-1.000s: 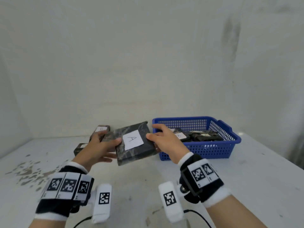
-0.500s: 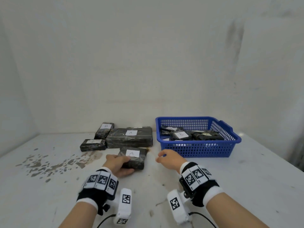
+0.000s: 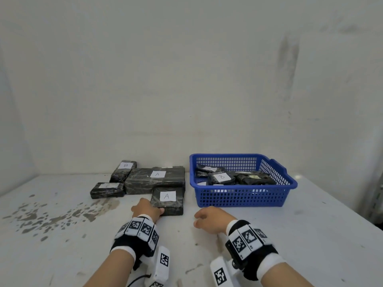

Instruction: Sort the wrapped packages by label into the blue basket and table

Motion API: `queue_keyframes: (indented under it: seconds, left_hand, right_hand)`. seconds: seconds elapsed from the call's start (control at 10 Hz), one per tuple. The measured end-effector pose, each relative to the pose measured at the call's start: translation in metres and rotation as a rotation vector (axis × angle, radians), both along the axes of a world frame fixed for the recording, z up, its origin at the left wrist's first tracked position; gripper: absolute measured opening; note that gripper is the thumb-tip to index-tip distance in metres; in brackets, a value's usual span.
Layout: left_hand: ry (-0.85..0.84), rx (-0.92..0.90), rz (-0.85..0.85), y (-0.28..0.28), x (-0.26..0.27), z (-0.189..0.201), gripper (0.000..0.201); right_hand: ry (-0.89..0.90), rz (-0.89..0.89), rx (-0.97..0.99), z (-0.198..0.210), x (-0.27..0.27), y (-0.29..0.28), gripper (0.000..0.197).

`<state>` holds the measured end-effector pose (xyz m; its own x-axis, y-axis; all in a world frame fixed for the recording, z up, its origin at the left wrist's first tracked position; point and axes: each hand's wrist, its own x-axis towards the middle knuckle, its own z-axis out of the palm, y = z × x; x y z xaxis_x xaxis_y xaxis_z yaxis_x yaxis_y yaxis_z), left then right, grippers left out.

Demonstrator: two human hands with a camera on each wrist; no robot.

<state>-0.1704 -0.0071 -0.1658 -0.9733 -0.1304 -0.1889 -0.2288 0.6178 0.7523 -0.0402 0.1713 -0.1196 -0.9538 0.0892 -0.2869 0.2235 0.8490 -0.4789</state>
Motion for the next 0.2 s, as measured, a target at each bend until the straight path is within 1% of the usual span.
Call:
queue_keyframes:
  seconds: [0.1, 0.2]
  left_hand:
    - [-0.019, -0.007, -0.018, -0.002, -0.002, 0.001, 0.058]
    - [-0.049, -0.049, 0.001, -0.001, 0.019, 0.018, 0.079]
  right_hand:
    - [0.003, 0.032, 0.030, 0.001, 0.001, 0.000, 0.049]
    - [0.016, 0.033, -0.011, 0.003, -0.001, 0.002, 0.050]
